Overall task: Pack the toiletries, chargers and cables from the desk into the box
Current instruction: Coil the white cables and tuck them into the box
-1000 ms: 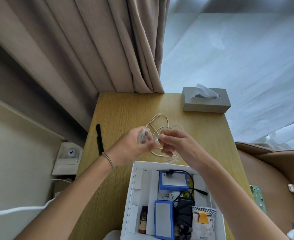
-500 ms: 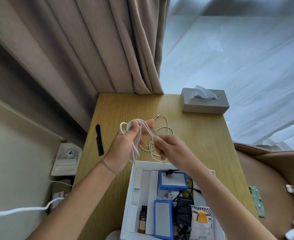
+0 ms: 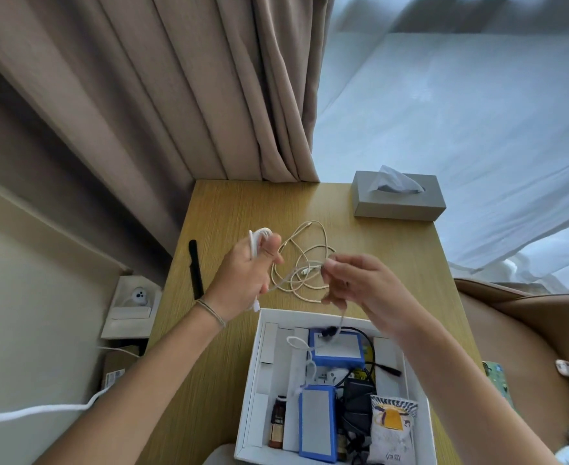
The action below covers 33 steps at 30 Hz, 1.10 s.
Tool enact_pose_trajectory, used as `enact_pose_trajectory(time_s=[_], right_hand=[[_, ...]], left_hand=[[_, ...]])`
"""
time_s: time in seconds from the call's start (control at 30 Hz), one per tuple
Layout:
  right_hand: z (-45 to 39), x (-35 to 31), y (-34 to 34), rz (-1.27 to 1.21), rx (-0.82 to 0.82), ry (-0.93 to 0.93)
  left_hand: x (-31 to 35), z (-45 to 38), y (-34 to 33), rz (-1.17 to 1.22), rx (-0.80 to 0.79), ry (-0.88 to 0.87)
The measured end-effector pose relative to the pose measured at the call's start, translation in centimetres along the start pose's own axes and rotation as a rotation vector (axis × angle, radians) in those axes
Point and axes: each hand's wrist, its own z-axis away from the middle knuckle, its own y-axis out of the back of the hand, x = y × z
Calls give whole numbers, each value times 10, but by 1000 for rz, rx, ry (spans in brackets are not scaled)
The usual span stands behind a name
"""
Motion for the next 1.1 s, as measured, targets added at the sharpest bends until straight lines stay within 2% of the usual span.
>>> enact_pose_trajectory(time_s=[0.1,0.17,0.33,0.47,0.57,0.67,0.8,0.87,0.97,1.1], right_hand=[[3,-13,1,-90,-6,79],[2,-19,-1,-76,24,122],[3,-12,-11,-33,103,98],[5,5,-25,40,100,-17],[3,16,-39,72,99,-110],[4,22,-44,21,114,-121],[7,18,-42,-86,181,-104],[8,18,-44,-54,161,-122],[11,22,-45,-3,80,-146],[25,30,-35,21,77,-164]], left_hand=[[-2,4,-8,-13,-289,34],[-2,9,-17,18,-394,36],[1,13,-24,167,-219,-41],[10,18,-27,247,-71,8],[16,21,-30,330,-79,27],[18,24,-28,389,-75,27],[14,33,-33,226,-104,-20],[13,38,-38,254,-151,-65],[15,39,-41,431,-67,-18],[13,21,-21,910,202,248]])
